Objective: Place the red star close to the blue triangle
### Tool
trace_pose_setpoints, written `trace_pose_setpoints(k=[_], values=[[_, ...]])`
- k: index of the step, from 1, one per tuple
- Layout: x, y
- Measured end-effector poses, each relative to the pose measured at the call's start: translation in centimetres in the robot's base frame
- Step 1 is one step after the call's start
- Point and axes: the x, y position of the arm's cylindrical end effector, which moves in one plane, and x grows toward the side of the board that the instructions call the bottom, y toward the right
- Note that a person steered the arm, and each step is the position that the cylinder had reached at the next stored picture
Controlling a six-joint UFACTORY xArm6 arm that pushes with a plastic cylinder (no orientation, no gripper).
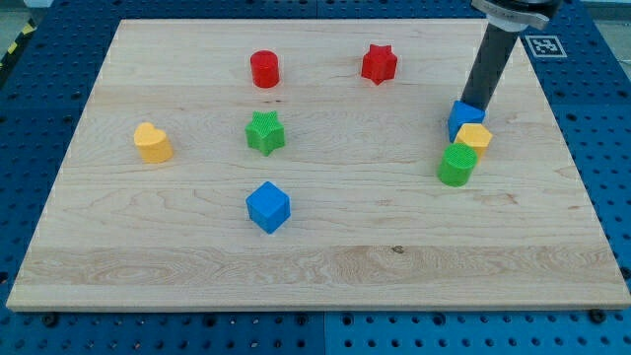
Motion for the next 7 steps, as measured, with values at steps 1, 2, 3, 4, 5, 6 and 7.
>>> trace_pose_setpoints(k=[1, 2, 3, 4, 5, 6, 7], values=[[-5.0, 0.7], [-11.9, 0.2], [-16.1, -4.4], [-16.8, -9.8], [-16.5, -12.7], [-12.1, -12.7], [-10.7, -12.7]])
